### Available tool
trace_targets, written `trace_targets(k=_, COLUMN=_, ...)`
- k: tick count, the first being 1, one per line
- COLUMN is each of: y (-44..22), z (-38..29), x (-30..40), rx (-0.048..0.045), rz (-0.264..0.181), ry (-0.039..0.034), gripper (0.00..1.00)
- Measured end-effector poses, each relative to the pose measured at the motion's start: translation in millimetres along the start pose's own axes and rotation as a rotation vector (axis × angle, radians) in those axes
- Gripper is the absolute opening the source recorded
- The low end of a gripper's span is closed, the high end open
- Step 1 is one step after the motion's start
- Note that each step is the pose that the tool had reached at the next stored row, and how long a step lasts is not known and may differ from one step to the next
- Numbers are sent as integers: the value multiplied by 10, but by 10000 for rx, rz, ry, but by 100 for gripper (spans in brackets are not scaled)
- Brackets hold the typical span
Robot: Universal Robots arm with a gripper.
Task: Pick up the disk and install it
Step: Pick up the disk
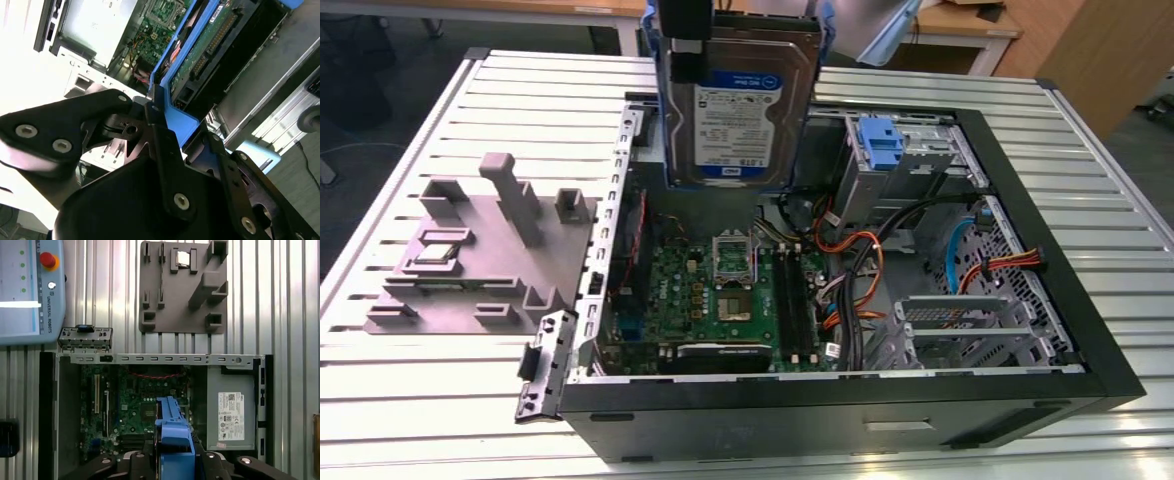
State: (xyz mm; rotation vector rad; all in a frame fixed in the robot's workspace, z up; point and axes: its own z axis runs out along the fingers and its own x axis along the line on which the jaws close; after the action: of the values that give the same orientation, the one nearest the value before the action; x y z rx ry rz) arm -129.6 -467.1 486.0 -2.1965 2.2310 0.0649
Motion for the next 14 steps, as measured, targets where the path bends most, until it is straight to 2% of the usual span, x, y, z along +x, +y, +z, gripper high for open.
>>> trace_targets(k=5, y=-160, z=8, x=-17, rx=0, rz=-1, ry=0, gripper=37)
trace_targets(k=7, y=-205, z=9, x=-29, rx=0, rz=-1, ry=0, gripper=37)
trace_targets(k=12, y=-218, z=12, x=-33, rx=48, rz=-5, ry=-3, gripper=37)
trace_targets(k=14, y=-247, z=15, x=-33, rx=48, rz=-3, ry=-27, gripper=37)
